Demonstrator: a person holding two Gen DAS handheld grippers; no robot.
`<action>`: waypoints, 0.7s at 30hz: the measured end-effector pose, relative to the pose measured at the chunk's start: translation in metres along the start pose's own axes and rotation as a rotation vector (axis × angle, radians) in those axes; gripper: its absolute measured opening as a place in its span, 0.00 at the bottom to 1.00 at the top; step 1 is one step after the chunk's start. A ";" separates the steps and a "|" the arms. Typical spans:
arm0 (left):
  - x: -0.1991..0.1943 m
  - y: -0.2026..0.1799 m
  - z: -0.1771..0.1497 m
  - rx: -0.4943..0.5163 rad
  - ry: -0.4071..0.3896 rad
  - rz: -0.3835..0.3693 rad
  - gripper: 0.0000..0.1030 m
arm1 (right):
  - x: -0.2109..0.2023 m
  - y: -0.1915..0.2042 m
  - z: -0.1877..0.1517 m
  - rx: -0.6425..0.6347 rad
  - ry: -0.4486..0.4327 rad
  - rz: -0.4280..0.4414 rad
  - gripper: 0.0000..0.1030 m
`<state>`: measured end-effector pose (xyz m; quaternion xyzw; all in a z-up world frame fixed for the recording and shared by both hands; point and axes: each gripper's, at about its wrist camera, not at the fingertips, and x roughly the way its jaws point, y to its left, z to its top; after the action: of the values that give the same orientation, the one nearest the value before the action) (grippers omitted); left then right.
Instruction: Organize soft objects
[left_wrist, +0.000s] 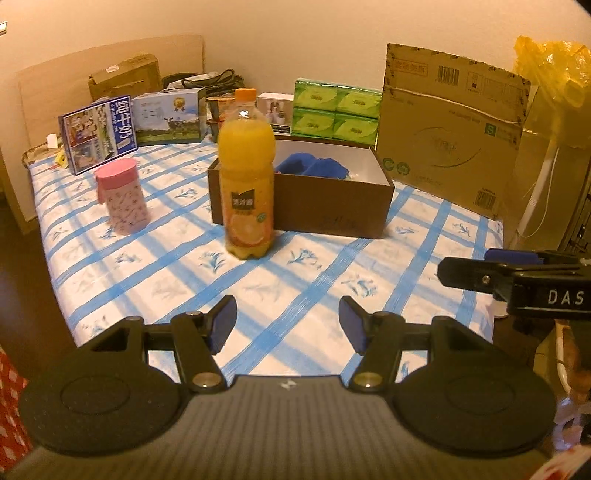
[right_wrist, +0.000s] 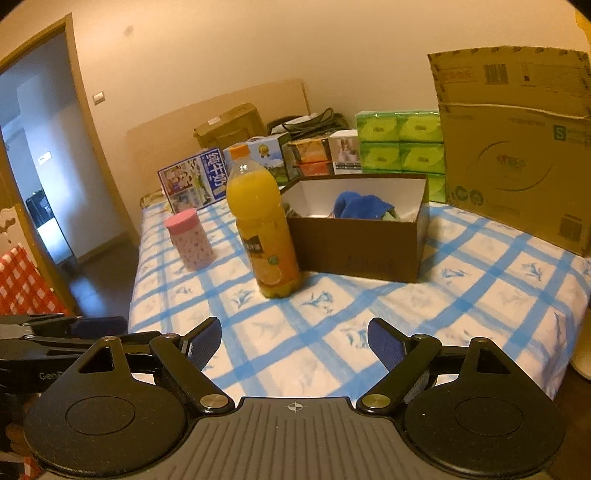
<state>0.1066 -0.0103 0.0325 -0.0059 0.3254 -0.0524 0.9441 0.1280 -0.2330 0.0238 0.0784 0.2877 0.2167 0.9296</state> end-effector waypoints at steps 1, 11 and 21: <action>-0.004 0.001 -0.003 -0.002 -0.002 0.001 0.57 | -0.004 0.002 -0.003 0.005 0.000 -0.004 0.83; -0.036 0.004 -0.029 -0.011 0.013 -0.026 0.57 | -0.033 0.017 -0.028 0.045 0.025 -0.044 0.83; -0.051 0.004 -0.049 -0.026 0.046 -0.001 0.57 | -0.039 0.025 -0.054 0.033 0.097 -0.060 0.83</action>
<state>0.0370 -0.0003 0.0256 -0.0169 0.3477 -0.0488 0.9362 0.0593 -0.2270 0.0061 0.0746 0.3384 0.1872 0.9192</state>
